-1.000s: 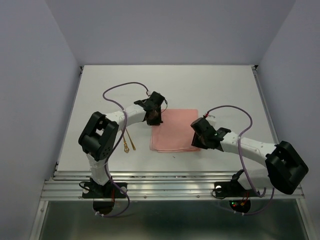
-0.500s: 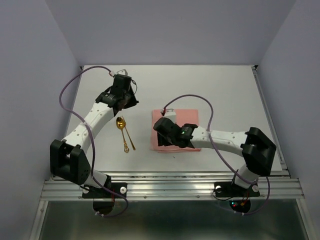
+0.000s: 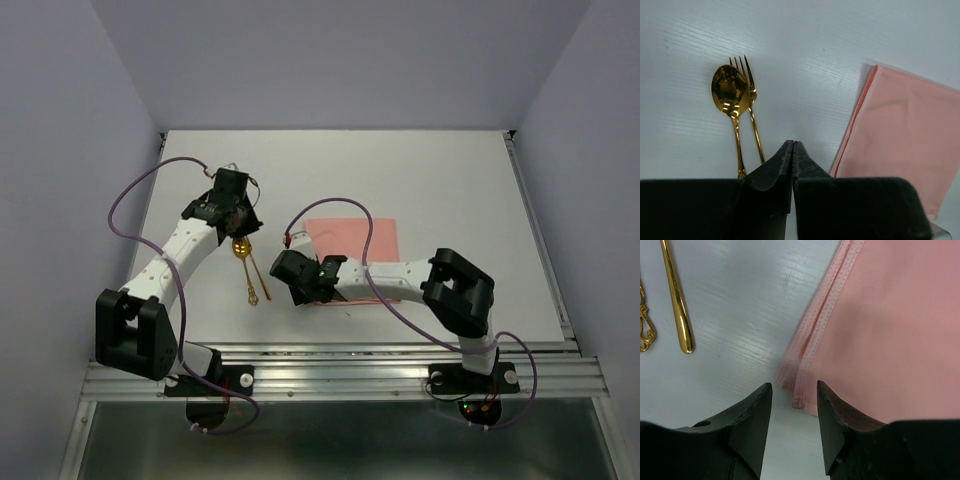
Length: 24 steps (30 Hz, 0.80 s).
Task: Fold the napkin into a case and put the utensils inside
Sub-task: Pick up the top corner of the square-folded napkin from the center of the board.
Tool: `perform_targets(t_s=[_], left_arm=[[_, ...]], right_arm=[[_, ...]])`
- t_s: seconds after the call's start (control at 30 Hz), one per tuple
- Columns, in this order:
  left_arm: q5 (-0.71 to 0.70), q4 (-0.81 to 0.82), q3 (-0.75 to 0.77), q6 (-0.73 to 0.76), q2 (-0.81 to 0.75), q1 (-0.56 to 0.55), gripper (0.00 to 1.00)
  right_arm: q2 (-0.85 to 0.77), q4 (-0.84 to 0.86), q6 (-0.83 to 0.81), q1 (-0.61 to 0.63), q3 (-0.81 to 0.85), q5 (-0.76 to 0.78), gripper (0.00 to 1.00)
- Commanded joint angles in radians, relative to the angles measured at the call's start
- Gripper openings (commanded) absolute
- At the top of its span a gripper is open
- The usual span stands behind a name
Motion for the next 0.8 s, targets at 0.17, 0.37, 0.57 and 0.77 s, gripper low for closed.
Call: perform_targets(t_s=[0.17,0.37,0.57,0.77], left_arm=[[0.007,0.018,-0.018,0.003,-0.051,0.012,0.15],[0.022,0.033,-0.027,0.001,-0.047,0.012,0.15],[0.024,0.027,-0.015,0.007,-0.048,0.012,0.15],[0.04,0.043,-0.036,0.006,-0.047,0.012,0.15]], right_arm=[[0.03,-0.052,0.026,0.003,0.039,0.058,0.39],[-0.001,-0.05,0.046,0.003,0.022,0.082,0.19],[-0.054,-0.046,0.058,0.003,0.006,0.142,0.01],[-0.139,-0.017,0.08,-0.067,-0.058,0.169,0.01]])
